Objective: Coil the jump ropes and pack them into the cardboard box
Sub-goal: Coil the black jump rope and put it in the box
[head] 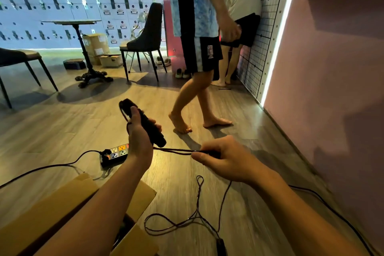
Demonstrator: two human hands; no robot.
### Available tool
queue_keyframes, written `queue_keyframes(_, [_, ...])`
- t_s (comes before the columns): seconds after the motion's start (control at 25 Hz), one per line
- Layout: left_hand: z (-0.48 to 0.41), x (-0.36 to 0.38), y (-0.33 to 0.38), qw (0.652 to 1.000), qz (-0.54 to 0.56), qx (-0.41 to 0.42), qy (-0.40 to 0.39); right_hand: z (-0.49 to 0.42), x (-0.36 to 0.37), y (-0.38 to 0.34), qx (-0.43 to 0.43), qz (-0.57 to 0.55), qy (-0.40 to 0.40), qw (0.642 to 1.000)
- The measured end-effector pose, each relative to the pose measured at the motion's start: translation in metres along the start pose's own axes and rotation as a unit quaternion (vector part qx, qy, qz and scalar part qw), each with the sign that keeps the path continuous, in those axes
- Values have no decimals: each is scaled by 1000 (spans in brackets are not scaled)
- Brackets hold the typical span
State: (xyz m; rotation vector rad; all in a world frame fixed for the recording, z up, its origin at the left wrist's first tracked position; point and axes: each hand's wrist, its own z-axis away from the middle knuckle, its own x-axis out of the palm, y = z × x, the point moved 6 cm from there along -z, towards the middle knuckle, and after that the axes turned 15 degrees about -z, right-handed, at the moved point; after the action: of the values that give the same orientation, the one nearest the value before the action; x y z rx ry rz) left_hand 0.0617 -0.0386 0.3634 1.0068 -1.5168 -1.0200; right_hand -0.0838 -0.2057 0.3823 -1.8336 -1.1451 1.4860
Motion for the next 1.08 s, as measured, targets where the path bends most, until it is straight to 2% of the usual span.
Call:
queue_keyframes(0.04, [0,2,-3,997,-78,12,-25,0,-3,-3,-16,-12,16,1000])
queue_keyframes(0.12, [7,17,-12,968,-221,19,-119,0,-9,-6,-48,-31,57,997])
queue_keyframes(0.2, [23,36,-25,910,-327,-7,-254,0,-16,-10,-77,-27,106,991])
queue_keyframes(0.32, [55,58,-37,812,-400,-69,-419,4,-34,-12,-97,-14,192,976])
queue_keyframes(0.4, [69,71,-34,787,-394,-85,-468,8,-47,-10,-93,6,236,967])
queue_keyframes(0.56, [83,86,-16,789,-338,-88,-506,15,-68,0,-58,-11,296,953])
queue_keyframes(0.64, [92,90,-8,797,-277,-112,-524,16,-73,7,-36,-33,310,950])
queue_keyframes(0.8, [101,101,14,840,-39,-158,-517,10,-60,11,-19,-53,289,956])
queue_keyframes(0.92, [90,99,37,885,136,-134,-424,2,-36,8,19,-46,201,978])
queue_keyframes(1.08, [59,73,43,946,243,-66,-206,1,-9,28,128,6,46,991])
